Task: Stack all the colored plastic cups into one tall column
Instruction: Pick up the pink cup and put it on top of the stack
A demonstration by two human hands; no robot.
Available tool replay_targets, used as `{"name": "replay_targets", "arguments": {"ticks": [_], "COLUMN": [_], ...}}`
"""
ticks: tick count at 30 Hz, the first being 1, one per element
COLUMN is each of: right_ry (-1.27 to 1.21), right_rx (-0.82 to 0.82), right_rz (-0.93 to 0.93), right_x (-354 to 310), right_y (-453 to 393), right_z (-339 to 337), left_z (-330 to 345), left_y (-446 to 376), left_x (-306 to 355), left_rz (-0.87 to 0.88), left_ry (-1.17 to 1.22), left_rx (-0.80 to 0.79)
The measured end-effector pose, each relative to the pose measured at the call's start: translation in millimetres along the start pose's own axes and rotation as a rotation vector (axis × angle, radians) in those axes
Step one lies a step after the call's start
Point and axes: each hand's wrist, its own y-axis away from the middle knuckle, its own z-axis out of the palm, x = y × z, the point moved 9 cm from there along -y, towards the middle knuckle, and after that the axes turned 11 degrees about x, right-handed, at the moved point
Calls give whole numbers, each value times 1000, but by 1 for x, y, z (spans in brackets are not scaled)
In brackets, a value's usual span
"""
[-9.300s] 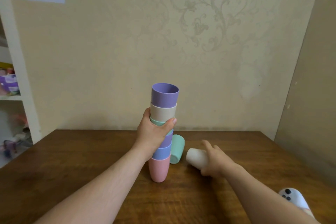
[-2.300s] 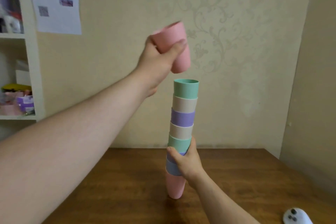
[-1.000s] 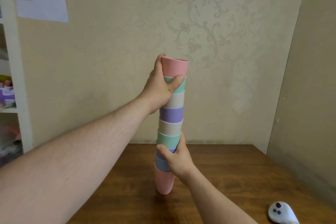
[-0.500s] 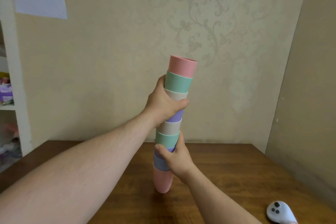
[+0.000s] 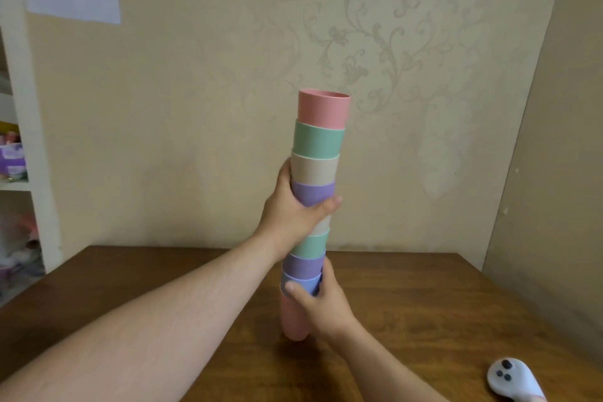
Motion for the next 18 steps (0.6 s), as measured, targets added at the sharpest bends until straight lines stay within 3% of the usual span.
{"name": "replay_targets", "arguments": {"ticks": [7, 14, 18], "right_ry": [272, 379, 358], "right_rx": [-82, -65, -39], "right_rz": [-20, -33, 48], "right_x": [57, 65, 77], "right_y": [15, -41, -77], "right_z": [4, 12, 18], "left_z": [-19, -18, -12], "left_y": [74, 52, 17], "left_x": [-162, -213, -241], "left_rz": [-312, -369, -356], "left_ry": [-203, -204, -234], "left_rx": [-216, -175, -88]}}
